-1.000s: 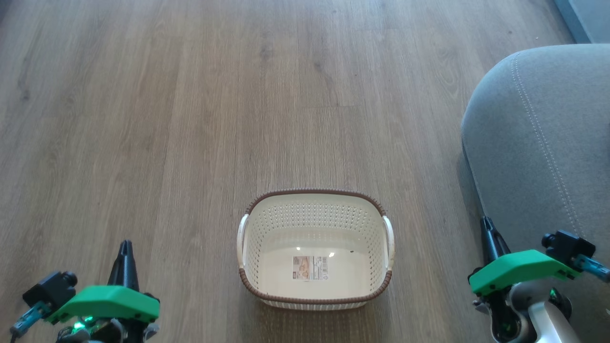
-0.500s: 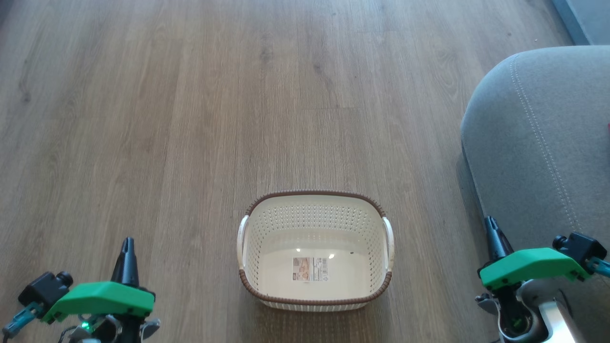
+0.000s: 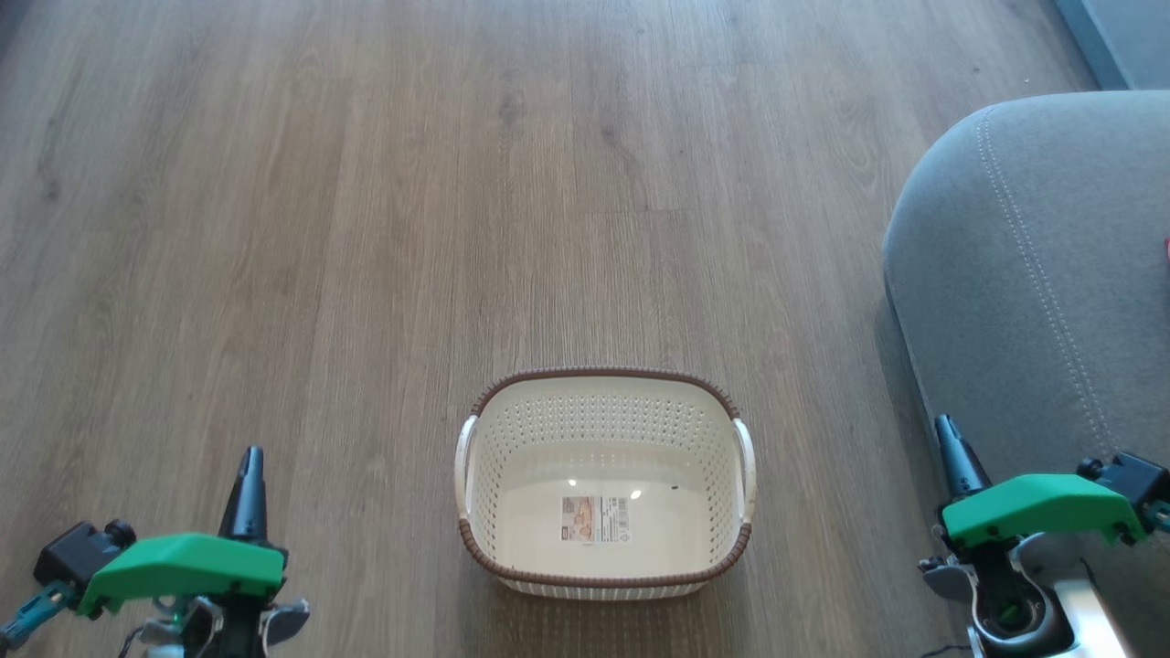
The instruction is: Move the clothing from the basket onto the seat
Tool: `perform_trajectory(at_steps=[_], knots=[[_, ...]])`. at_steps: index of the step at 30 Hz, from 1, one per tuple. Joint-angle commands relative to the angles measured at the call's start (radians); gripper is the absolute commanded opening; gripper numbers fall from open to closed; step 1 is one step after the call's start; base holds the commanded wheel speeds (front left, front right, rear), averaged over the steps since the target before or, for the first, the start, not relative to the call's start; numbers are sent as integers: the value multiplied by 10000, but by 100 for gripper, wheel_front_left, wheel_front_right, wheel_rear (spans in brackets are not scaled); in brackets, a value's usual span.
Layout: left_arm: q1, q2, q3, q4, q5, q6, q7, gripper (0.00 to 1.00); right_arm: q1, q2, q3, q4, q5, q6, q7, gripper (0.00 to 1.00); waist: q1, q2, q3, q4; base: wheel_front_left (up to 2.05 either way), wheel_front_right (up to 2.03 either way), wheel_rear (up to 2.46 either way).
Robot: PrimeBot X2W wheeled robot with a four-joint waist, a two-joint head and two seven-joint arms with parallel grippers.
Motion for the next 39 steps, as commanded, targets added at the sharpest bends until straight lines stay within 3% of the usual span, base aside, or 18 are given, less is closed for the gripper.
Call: perform_trajectory(at_steps=[1, 39], knots=[[-565, 73, 219, -389, -354, -91, 78, 0, -231, 2, -4, -387, 360, 45, 87, 0, 0, -1, -7, 0, 0, 0, 0], [-860, 90, 324, -545, -4642, -322, 1171, 0, -137, 77, -731, -741, 4405, 65, 1194, 0, 0, -1, -148, -6, 0, 0, 0]])
